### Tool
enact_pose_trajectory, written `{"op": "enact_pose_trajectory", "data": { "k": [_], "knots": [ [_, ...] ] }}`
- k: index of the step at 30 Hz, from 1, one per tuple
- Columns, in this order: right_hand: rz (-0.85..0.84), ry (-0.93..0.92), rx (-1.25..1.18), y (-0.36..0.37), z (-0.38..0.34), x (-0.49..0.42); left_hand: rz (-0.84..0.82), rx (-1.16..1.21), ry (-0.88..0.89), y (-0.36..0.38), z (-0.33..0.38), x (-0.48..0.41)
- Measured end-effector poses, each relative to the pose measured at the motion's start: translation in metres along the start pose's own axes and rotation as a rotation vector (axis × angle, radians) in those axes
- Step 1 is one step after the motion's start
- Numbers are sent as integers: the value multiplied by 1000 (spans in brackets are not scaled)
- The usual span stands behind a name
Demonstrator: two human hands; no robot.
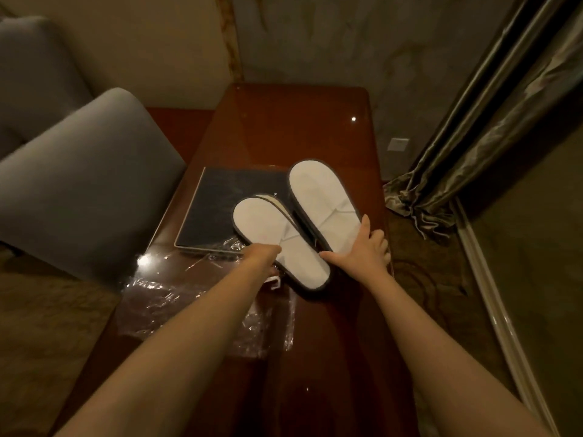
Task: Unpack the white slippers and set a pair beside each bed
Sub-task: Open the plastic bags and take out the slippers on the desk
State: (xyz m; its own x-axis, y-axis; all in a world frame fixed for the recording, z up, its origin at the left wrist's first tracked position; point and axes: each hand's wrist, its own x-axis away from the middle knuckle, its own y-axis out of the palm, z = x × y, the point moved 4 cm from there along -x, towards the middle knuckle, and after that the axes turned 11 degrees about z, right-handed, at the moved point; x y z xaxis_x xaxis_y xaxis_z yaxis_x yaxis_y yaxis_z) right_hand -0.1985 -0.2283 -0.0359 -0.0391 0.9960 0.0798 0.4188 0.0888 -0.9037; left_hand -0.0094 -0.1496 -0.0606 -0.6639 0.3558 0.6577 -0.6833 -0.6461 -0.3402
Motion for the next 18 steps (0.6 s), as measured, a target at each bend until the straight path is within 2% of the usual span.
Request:
{"op": "enact_pose_trajectory", "data": {
  "k": [5,8,12,18],
  "knots": [
    [-93,46,-97,23,3,-8,121,-67,-107,11,2,-15],
    [-67,101,-178,32,3,-10,184,-117,-120,14,5,-19],
    [-73,152,-267,30,6,-16,187,55,-91,20,5,-26],
    [-93,117,-378,10,9,-24,93,288,41,20,21,-7]
  ]
}}
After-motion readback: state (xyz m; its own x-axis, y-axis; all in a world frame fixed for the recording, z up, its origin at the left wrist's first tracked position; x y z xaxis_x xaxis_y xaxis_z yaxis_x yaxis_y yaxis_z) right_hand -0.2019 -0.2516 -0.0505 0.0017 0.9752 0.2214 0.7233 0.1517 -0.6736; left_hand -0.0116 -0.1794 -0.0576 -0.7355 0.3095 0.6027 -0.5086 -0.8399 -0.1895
